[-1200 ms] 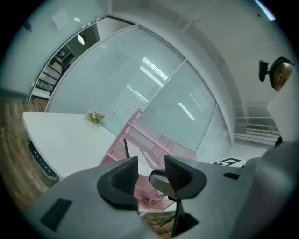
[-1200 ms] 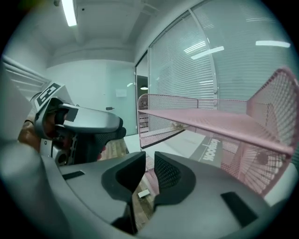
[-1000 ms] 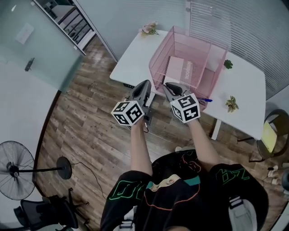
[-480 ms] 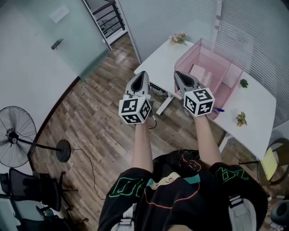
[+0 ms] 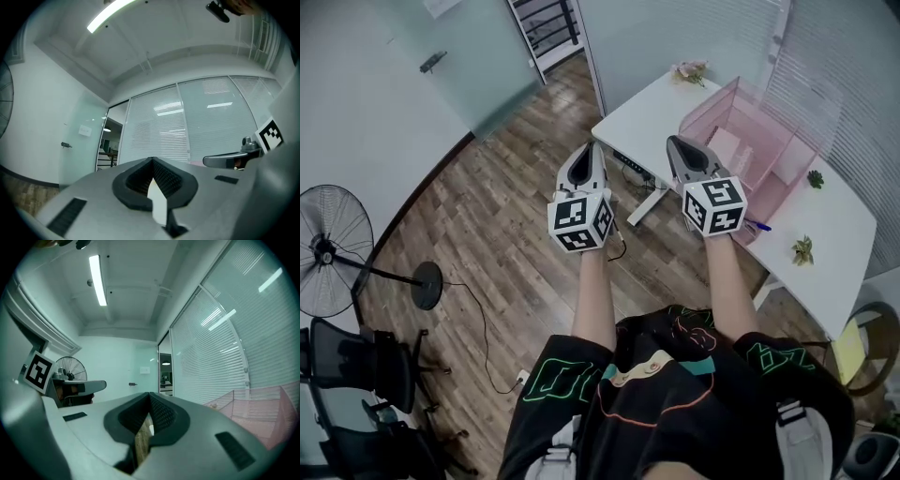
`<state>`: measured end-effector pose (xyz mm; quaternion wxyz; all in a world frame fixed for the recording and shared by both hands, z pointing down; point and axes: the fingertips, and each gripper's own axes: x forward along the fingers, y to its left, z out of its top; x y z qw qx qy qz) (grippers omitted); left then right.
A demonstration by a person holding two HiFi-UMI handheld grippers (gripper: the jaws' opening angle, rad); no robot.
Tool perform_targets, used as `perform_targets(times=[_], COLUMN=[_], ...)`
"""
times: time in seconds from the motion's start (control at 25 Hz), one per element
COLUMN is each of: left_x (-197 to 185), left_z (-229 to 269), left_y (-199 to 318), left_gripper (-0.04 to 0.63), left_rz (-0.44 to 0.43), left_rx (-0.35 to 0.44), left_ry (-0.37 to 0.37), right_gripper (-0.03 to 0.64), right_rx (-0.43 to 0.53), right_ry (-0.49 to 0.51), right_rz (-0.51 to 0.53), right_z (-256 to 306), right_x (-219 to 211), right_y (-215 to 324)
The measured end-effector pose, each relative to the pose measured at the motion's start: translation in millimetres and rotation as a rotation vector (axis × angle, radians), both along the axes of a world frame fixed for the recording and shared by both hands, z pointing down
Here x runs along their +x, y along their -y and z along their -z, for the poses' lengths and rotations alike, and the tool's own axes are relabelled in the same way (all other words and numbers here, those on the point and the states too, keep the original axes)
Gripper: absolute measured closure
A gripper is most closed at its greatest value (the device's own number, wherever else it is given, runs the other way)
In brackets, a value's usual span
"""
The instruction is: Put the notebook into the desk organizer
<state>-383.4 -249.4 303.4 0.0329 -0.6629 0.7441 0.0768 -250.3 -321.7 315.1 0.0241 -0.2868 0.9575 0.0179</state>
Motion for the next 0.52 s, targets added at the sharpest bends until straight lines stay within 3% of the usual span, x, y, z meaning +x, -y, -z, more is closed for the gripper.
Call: perform_targets(times=[0.52], left_x=[12.9], left_z=[-6.6], left_y=[7.0], left_gripper=[0.600], left_rz=[-0.005], left_rx=[-0.010], left_ry=[-0.005], right_gripper=[0.614], right_rx=[0.026], right_ry=[-0.015], right_rz=[-0.021], right_z=[-2.8], right_x=[15.8], right_y=[5.4])
